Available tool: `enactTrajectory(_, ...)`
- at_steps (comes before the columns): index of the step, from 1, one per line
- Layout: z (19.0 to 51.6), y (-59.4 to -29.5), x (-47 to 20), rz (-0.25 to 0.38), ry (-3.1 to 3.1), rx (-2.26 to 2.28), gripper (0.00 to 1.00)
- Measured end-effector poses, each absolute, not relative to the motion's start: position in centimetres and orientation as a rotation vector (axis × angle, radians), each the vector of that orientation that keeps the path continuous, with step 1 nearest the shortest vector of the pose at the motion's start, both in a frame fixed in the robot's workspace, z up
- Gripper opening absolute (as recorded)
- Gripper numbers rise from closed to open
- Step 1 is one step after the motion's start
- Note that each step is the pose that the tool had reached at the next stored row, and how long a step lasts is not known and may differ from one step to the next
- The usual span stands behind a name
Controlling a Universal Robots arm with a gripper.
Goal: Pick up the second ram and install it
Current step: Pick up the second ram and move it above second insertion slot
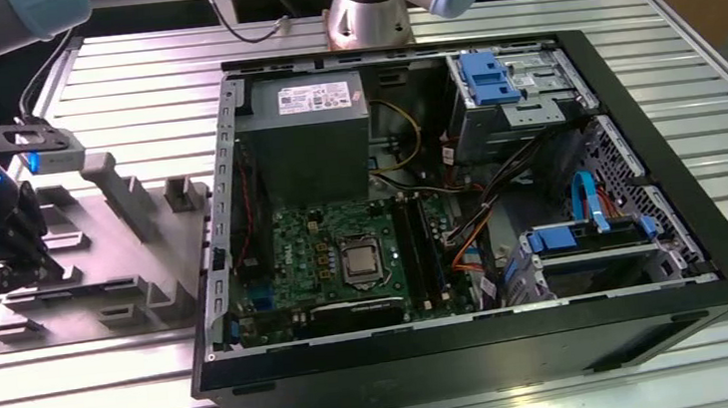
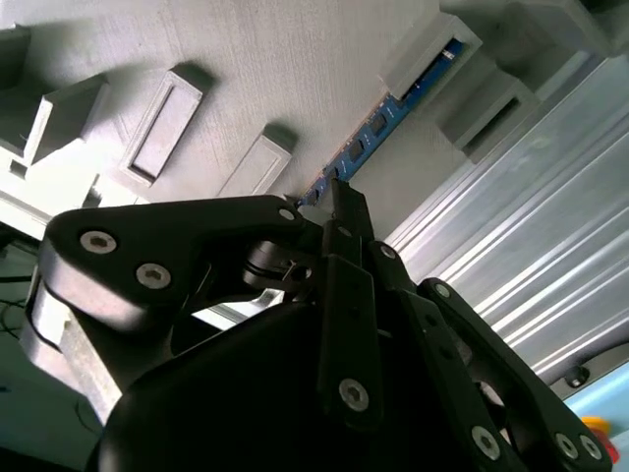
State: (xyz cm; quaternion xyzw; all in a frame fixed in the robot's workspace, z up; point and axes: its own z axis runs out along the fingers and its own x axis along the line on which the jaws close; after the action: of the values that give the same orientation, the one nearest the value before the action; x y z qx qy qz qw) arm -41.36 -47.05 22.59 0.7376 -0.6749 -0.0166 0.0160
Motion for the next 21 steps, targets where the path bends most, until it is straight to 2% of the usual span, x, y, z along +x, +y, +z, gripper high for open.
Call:
enactTrajectory(10,22.56,-47.05,-41.36,-0.053,-2.157,2.240,0.11)
enactTrajectory(11,22.56,-47.05,-41.36,-0.053,-2.158,2.240,0.16)
enactTrajectory(12,22.56,-47.05,-41.36,-0.053,-2.158,2.239,0.16)
enactTrajectory(14,22.56,-47.05,-41.36,-0.053,-2.160,2.238,0.29)
enactTrajectory(15,22.56,-47.05,-41.36,-0.053,-2.160,2.237,0.29)
enactTrajectory(16,22.54,-47.06,-41.36,-0.053,-2.160,2.237,0.36)
enactTrajectory(21,21.89,-47.06,-41.38,-0.053,-2.159,2.238,0.36)
